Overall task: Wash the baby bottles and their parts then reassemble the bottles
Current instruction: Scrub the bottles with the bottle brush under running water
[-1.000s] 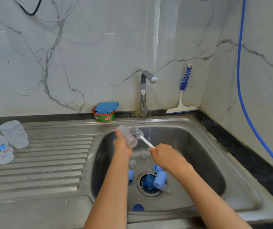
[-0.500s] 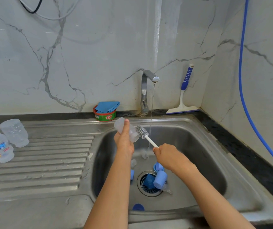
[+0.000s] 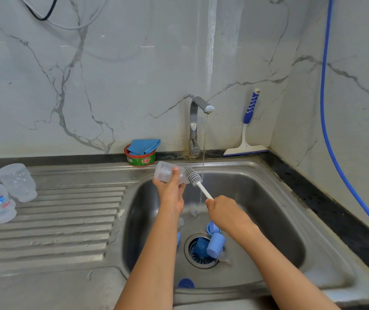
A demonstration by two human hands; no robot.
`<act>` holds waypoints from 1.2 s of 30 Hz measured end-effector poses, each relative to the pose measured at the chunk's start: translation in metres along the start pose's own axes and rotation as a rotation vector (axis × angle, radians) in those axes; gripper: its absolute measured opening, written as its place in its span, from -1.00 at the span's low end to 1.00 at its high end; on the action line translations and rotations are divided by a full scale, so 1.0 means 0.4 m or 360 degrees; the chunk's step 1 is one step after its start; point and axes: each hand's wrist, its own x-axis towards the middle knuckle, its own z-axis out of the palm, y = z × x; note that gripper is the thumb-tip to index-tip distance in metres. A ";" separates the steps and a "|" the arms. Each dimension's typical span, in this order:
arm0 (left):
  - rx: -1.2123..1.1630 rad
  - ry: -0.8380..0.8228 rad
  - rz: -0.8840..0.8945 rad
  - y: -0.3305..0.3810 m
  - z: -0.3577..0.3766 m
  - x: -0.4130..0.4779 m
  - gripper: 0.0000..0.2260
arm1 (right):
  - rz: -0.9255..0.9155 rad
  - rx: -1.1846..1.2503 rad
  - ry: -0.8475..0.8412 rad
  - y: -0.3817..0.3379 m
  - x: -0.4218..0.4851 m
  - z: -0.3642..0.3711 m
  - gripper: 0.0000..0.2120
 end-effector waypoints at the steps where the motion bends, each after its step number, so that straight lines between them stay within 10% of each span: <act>1: 0.0035 -0.0035 0.0003 -0.002 0.001 -0.005 -0.43 | 0.0023 0.0027 0.0013 -0.001 0.004 -0.002 -0.65; 26: -0.0062 0.0049 0.0016 -0.009 0.015 -0.009 -0.27 | 0.0008 0.0204 -0.0174 -0.012 -0.034 -0.031 -0.66; 36: 0.0091 -0.0014 -0.0064 -0.032 0.017 -0.033 -0.70 | 0.0049 0.0259 -0.0120 -0.011 -0.035 -0.032 -0.66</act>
